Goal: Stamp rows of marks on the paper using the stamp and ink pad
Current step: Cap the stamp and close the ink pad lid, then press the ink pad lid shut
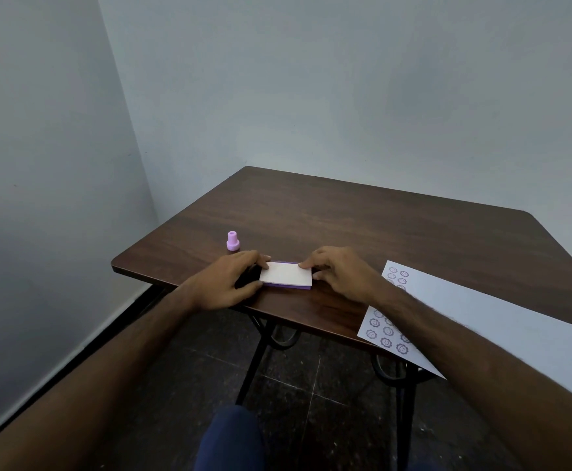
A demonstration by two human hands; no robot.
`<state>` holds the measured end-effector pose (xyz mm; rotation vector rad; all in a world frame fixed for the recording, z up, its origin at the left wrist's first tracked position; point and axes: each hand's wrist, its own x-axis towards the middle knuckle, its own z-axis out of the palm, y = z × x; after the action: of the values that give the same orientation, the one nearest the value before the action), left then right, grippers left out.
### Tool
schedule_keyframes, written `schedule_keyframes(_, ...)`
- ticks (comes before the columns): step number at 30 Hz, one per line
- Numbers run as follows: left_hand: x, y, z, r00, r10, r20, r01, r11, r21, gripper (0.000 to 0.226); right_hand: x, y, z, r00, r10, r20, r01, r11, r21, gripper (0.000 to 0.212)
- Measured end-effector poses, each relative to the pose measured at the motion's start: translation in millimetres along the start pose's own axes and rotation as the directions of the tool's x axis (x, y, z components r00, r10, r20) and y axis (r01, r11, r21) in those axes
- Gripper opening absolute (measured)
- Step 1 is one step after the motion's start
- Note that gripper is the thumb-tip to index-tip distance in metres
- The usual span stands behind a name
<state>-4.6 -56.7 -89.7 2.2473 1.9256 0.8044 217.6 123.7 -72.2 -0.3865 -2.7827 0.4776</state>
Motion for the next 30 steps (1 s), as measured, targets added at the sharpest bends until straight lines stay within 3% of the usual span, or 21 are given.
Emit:
schedule_keyframes(5,3,3,4,0.998,0.008,-0.07,-0.007,1.0,0.007,0.028,-4,-1,-2,0.999,-0.037,0.027,0.037,0.999,0.012,0.033)
schedule_keyframes(8,5,2,3,0.997,-0.036,-0.075,0.033,0.998,-0.045,0.028,-4,-4,-2,0.999,-0.013,0.043,0.012,0.999,0.032,0.045)
schedule_keyframes(13,13,-4,1,0.993,-0.117,-0.028,0.114,0.987,-0.113,0.034,-1,-5,-1,1.0,0.009,0.023,-0.011,0.998,0.061,0.046)
schedule_keyframes(21,23,-5,-2,0.984,-0.161,0.073,0.166,0.984,-0.066,0.035,4,-12,4,0.997,0.064,0.039,-0.064,0.998,-0.003,0.044)
schedule_keyframes(24,23,3,-4,0.98,-0.178,0.086,0.179,0.984,-0.01,0.041,1,-15,-6,0.988,0.137,0.077,-0.148,0.977,0.153,0.061)
schedule_keyframes(27,23,23,4,0.99,-0.136,-0.029,0.139,0.986,0.094,0.05,-16,-9,-24,0.973,0.216,0.081,-0.231,0.923,0.306,0.062)
schedule_keyframes(30,31,65,26,0.995,0.024,-0.092,-0.013,0.993,0.114,0.041,-54,9,-51,0.978,0.207,0.015,-0.206,0.962,0.178,0.045)
